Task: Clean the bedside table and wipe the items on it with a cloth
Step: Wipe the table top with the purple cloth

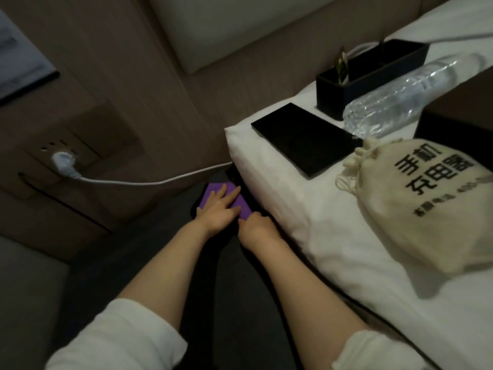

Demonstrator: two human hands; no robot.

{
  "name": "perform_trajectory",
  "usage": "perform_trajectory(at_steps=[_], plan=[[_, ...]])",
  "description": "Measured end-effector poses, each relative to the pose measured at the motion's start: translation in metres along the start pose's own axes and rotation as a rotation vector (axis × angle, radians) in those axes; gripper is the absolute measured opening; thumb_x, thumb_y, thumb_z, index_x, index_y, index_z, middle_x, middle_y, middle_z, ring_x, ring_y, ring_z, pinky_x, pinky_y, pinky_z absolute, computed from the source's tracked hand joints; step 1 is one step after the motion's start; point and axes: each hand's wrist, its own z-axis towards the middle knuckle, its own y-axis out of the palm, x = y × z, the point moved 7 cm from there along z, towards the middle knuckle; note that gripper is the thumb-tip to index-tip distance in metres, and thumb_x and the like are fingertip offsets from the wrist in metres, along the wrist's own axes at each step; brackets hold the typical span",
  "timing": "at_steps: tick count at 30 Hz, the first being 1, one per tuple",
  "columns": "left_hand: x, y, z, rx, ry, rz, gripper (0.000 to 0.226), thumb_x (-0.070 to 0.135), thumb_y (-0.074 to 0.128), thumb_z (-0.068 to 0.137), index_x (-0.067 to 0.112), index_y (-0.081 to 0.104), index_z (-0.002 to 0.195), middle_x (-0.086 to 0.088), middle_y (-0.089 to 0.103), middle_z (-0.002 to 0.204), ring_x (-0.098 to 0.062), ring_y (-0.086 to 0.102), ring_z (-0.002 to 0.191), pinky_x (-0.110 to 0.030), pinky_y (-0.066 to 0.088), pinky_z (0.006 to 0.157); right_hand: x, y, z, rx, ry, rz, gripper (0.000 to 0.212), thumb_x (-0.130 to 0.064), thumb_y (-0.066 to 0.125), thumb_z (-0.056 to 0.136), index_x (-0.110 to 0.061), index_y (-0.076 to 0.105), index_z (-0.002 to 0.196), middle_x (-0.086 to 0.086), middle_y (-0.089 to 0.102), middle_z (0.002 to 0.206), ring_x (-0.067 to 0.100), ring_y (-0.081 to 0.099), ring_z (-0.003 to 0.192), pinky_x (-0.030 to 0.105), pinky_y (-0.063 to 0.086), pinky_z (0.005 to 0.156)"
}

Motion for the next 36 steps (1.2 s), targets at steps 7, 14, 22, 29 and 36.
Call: perform_trajectory(at_steps=[7, 14, 22, 29, 36], plan=[[0.019, 0.03, -0.056, -0.07, 0.01, 0.037, 0.059, 0.045, 0.045, 0.096, 0.049, 0.015, 0.147, 0.007, -0.006, 0.161, -0.023, -0.01, 0.148, -0.061, -0.001, 0.112, 0.034, -0.003, -0.061, -0.021, 0.031, -0.001, 0.046, -0.028, 0.034, 0.103, -0.003, 0.033, 0.143, 0.015, 0.041, 0.145, 0.029, 0.042, 0.133, 0.031, 0.038, 0.101], [0.054, 0.064, -0.133, -0.143, 0.001, 0.04, 0.057, 0.042, 0.044, 0.096, 0.054, 0.017, 0.145, 0.008, -0.01, 0.161, -0.022, -0.013, 0.148, -0.061, -0.002, 0.113, 0.082, -0.01, -0.121, -0.024, 0.06, -0.305, 0.051, -0.034, 0.027, 0.105, -0.005, 0.034, 0.146, 0.013, 0.038, 0.149, 0.027, 0.04, 0.137, 0.036, 0.037, 0.106], [0.08, 0.101, -0.214, -0.289, -0.021, -0.028, 0.054, 0.048, 0.039, 0.097, 0.057, 0.013, 0.144, 0.008, -0.016, 0.16, -0.022, -0.02, 0.146, -0.058, -0.008, 0.112, 0.137, -0.011, -0.191, -0.048, 0.108, -0.332, 0.055, -0.043, 0.024, 0.104, -0.003, 0.033, 0.141, 0.015, 0.044, 0.144, 0.031, 0.045, 0.132, 0.038, 0.039, 0.102], [0.081, 0.122, -0.271, -0.21, -0.067, -0.02, 0.048, 0.053, 0.022, 0.1, 0.056, 0.006, 0.145, 0.007, -0.016, 0.16, -0.022, -0.017, 0.147, -0.053, -0.006, 0.114, 0.156, 0.001, -0.222, -0.036, 0.2, 0.084, 0.045, -0.025, 0.039, 0.102, 0.007, 0.035, 0.133, 0.027, 0.048, 0.139, 0.036, 0.049, 0.128, 0.034, 0.041, 0.098], [0.054, 0.131, -0.326, -0.095, -0.099, -0.012, 0.052, 0.055, 0.016, 0.099, 0.048, 0.002, 0.149, 0.006, -0.016, 0.16, -0.022, -0.017, 0.147, -0.047, -0.006, 0.116, 0.13, 0.019, -0.256, -0.231, 0.307, 0.964, 0.019, -0.019, 0.041, 0.097, -0.01, 0.057, 0.091, 0.008, 0.059, 0.073, 0.016, 0.047, 0.063, 0.027, 0.035, 0.054]])
